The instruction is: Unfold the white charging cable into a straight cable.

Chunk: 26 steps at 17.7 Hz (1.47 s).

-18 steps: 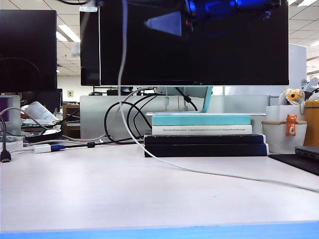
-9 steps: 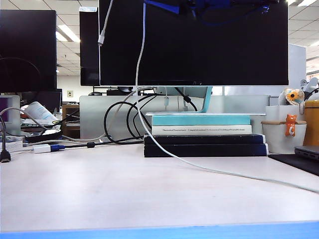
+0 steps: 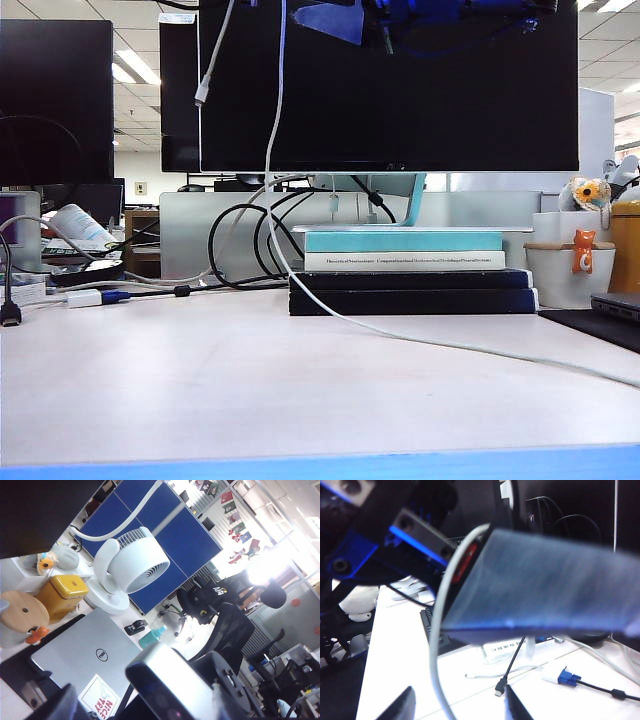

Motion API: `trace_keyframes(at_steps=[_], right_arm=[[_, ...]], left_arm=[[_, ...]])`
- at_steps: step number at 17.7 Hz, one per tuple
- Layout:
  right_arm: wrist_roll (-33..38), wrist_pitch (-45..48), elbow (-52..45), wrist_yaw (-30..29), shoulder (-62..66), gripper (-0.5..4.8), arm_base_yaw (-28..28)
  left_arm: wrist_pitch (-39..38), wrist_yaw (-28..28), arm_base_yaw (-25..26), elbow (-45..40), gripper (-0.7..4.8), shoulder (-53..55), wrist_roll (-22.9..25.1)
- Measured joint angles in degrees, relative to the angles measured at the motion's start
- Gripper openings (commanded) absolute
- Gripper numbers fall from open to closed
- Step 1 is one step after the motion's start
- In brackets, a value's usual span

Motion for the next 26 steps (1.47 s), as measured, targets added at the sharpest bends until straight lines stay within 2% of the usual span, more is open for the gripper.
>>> trace_keyframes(at_steps=[1, 2, 4, 5, 11, 12, 14, 16, 17, 18, 19, 20, 21, 22, 23, 24, 26], right_arm=[[0.0, 0.2, 0.0, 0.2, 0.0, 1.09, 0.0], [0.02, 0.42, 0.0, -1.2, 0.0, 0.84, 0.0], [-0.15, 0.81, 0.0, -3.21, 0.0, 0.84, 0.0], [-0.09, 1.09, 0.02, -3.61, 0.0, 0.03, 0.02], [0.15, 1.2, 0.02, -4.04, 0.07, -0.01, -0.17], [0.39, -0.96, 0.04, -3.96, -0.24, -0.01, -1.81], [0.79, -4.57, 0.04, -3.98, -0.7, -0.01, -4.02], [0.81, -6.58, 0.0, -4.35, -1.64, -0.01, -5.53], [0.81, -7.08, 0.0, -4.61, -2.12, -0.01, -6.19], [0.81, -7.58, 0.0, -4.59, -2.34, -0.01, -7.58], [0.83, -7.93, 0.0, -4.5, -2.36, -0.01, -7.67], [0.74, -9.46, 0.0, -3.32, -2.43, -0.01, -7.74], [-0.31, -11.96, 0.02, -1.66, -2.56, -0.01, -7.56], [-3.43, -18.43, 0.96, -0.96, -2.51, -0.01, -7.48], [-7.41, -27.06, 3.63, -0.31, -2.51, -0.01, -7.23], [-8.98, -30.53, 4.72, -1.31, -2.51, -0.01, -6.62], [-9.57, -33.4, 6.01, -3.82, -2.54, -0.01, -4.55]], left_arm=[[0.17, 0.02, 0.02, 0.0, 3.62, 0.0, -0.35], [0.74, 2.45, 0.13, 0.0, 3.62, 0.0, -0.61], [1.7, 4.87, 0.09, 0.0, 3.62, 0.0, -0.66], [1.7, 5.07, 0.09, 0.0, 3.62, 0.0, -0.7], [2.45, 9.25, 0.5, 0.0, 3.62, 0.0, -0.33], [2.36, 11.15, 4.04, 0.0, 3.62, -0.02, 0.77], [-0.57, 11.28, 8.87, 0.0, 3.62, -0.13, 2.93], [-9.33, 9.77, 13.46, 0.0, 3.63, -0.22, 9.68], [-17.88, 6.21, 16.02, 0.0, 3.72, -0.2, 15.98], [-30.49, -1.38, 18.36, 0.0, 3.72, -0.15, 25.7], [-33.38, -2.97, 18.67, 0.0, 3.72, -0.15, 28.06], [-40.74, -7.04, 18.8, -0.02, 3.72, -0.37, 34.36], [-43.87, -9.14, 18.69, -0.13, 3.72, -1.7, 37.55], [-44.0, -11.98, 18.67, -0.09, 3.72, -6.23, 39.69], [-40.44, -17.31, 18.64, 0.02, 3.72, -11.72, 40.52], [-39.01, -20.7, 18.64, 0.07, 3.72, -13.94, 40.87], [-38.62, -23.15, 18.67, 0.24, 3.72, -16.02, 41.64]])
